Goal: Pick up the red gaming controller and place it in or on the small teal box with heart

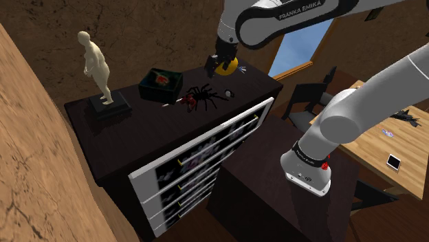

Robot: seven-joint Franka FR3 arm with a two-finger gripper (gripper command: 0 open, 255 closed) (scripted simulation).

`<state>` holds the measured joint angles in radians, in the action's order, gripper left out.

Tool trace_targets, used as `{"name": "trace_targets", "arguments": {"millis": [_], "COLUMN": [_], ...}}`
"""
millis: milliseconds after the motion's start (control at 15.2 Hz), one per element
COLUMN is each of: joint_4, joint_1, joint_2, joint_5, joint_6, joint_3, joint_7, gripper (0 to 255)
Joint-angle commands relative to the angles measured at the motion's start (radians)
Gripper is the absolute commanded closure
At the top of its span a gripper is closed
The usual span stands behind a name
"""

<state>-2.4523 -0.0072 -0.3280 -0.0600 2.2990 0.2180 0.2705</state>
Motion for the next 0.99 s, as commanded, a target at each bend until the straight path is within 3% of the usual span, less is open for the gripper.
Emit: {"name": "trace_targets", "arguments": {"millis": [0, 396, 726, 924], "joint_4": [0.014, 0.105, 0.221, 0.246], "joint_1": [-0.009, -0.028, -0.006, 0.006], "joint_2": [0.078, 0.321, 0.529, 0.587], "joint_5": [-0.022, -0.137, -0.259, -0.293], "joint_6": [0.060, 0.188, 0.254, 0.281], "joint_3": [0.021, 0.061, 0.049, 0.034], "joint_7": [0.045, 0.201, 0.340, 0.372], "gripper": [0, 0, 0, 0]}}
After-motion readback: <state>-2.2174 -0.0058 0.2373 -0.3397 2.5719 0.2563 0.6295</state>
